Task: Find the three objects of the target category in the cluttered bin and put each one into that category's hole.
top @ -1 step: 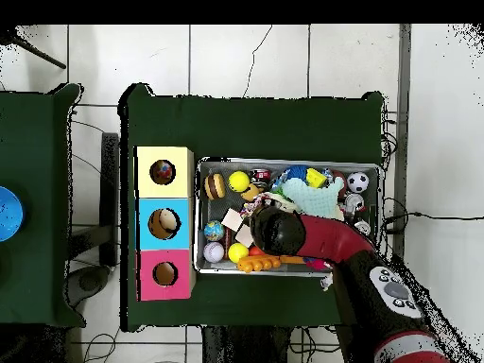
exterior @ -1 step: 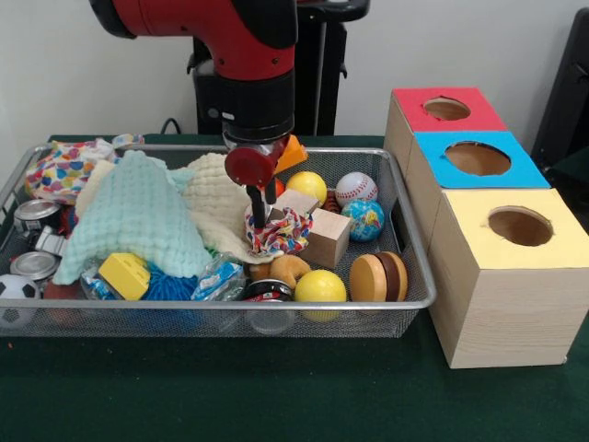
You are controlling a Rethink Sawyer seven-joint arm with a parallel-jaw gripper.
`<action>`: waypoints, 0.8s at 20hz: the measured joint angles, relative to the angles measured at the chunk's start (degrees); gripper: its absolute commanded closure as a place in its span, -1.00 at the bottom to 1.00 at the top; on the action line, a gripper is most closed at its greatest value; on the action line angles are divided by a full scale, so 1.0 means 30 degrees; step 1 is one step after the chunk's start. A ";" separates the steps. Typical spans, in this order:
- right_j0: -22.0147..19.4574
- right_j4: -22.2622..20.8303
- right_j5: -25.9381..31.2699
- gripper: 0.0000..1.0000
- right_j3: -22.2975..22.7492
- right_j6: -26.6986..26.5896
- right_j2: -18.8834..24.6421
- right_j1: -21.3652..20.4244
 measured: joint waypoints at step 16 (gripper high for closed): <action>0.0428 0.0319 0.0004 -1.00 -0.0206 0.0000 -0.0138 -0.0356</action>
